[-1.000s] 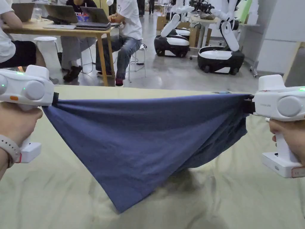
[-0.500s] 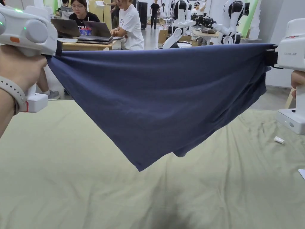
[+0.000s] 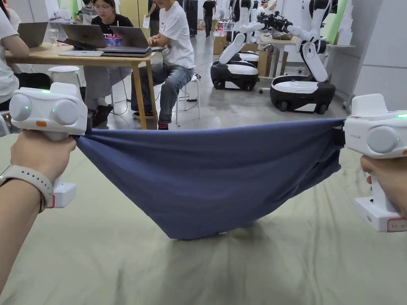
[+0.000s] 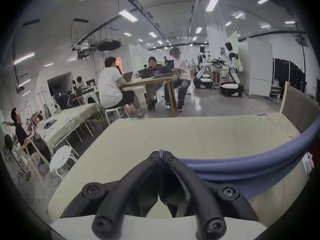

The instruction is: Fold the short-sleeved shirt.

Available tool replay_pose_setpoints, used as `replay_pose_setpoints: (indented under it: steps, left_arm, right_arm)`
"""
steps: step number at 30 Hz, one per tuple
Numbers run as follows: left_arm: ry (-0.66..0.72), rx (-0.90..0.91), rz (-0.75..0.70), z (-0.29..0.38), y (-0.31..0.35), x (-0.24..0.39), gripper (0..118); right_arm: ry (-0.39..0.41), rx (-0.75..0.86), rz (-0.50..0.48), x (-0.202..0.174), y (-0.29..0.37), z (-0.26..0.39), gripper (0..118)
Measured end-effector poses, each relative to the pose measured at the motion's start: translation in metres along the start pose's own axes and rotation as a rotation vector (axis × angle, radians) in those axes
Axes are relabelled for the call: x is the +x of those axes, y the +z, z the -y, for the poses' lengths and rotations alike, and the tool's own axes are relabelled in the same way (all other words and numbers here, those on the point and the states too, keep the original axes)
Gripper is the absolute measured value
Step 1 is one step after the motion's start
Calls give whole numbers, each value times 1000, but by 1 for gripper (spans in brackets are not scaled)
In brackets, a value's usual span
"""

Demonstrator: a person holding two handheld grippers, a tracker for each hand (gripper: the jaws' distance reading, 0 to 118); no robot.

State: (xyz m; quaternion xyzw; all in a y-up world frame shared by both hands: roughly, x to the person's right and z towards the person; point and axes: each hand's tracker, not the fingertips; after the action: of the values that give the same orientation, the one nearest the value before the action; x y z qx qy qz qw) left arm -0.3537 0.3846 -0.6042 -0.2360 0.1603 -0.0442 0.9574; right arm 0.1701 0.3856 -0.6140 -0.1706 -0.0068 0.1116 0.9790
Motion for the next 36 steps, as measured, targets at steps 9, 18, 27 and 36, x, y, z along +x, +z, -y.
replay_pose_setpoints:
  steps: [9,18,27,36]
  left_arm:
    - [-45,-12,27,41,62,-10,1]
    - [-73,-165,81,182,143,-27,1]
    - [29,-362,108,341,172,-40,1]
    - [67,-95,129,304,209,-33,82]
  right_arm:
    - [-28,-51,-1,5,49,38,7]
    - [58,-196,-19,-7,132,164,7]
    - [26,-405,-72,-31,205,301,7]
    - [20,-236,-58,-47,246,247,115]
